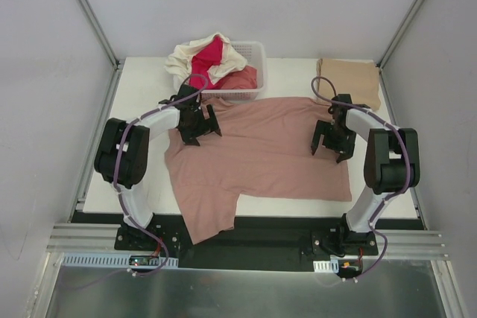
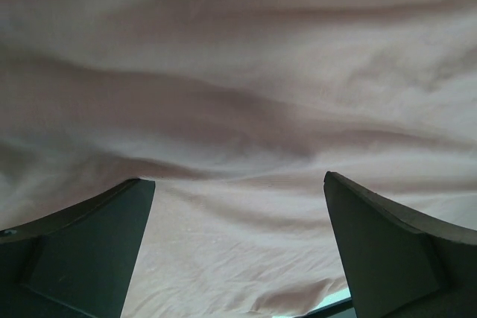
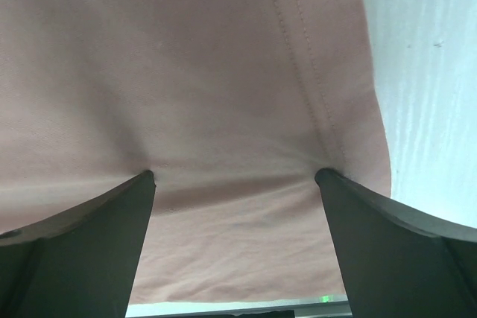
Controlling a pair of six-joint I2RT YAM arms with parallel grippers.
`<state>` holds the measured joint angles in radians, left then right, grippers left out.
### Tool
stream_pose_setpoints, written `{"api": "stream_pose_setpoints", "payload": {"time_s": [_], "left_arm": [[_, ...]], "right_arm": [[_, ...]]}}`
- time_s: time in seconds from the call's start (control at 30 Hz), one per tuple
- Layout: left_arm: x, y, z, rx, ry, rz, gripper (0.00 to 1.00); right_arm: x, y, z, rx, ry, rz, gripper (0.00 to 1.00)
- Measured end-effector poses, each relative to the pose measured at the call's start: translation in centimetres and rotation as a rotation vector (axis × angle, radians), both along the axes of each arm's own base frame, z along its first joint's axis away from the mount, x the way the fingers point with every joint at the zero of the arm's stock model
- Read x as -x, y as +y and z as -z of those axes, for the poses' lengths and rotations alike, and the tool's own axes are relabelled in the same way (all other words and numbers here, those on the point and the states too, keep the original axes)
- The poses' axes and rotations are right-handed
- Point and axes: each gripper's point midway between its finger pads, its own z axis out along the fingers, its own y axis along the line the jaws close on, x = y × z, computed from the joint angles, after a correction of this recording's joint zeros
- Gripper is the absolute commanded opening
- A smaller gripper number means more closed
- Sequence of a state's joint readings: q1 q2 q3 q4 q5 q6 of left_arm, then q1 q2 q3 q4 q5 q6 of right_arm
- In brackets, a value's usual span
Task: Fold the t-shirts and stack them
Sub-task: Flatten the tshirt out
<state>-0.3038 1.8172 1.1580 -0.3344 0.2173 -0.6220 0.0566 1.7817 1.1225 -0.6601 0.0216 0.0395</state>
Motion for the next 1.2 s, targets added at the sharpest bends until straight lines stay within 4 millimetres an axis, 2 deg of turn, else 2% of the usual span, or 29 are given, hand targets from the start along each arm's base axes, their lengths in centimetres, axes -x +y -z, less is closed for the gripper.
{"api": "stream_pose_setpoints", "payload": {"time_s": [0.17,0.33,0.47,0.67,0.73,0.83,0.97,1.1,1.2], "left_arm": [[-2.6,-0.5,-0.4,0.017,-0.035,0.0,0.99],[-2.6,-0.5,-0.7,0.017,-0.046,0.009,0.99],[-0.6,0.2,-2.0,0.019,-0.066,0.013,0.99],[4.0,1.3,-8.2,0.064,-0.212,-0.003,0.99],[6.1,1.2,-9.7,0.085,-0.256,-0.001,0.99],[10.7,0.0,-9.7,0.112,-0.24,0.036,0.99],[18.7,-0.8,-7.1,0.1,-0.104,0.098,0.95],[26.5,-0.2,-4.1,0.055,0.085,0.135,0.84],[30.2,1.3,-2.2,-0.025,0.212,0.129,0.79]], "right_arm": [[-0.4,-0.5,0.0,0.0,0.007,0.02,0.97],[-0.7,-0.4,-0.2,-0.005,-0.003,0.02,0.97],[-0.9,-0.3,-1.4,-0.012,-0.057,0.027,0.97],[0.6,-0.4,-5.9,-0.027,-0.236,0.084,0.97],[1.6,-0.5,-6.6,-0.026,-0.271,0.109,0.97],[3.5,-0.8,-6.6,-0.021,-0.293,0.148,0.97],[6.3,-1.3,-5.8,-0.012,-0.296,0.198,0.97],[7.8,-1.9,-6.1,-0.006,-0.343,0.243,0.97],[7.8,-2.0,-6.6,-0.008,-0.371,0.254,0.97]]}}
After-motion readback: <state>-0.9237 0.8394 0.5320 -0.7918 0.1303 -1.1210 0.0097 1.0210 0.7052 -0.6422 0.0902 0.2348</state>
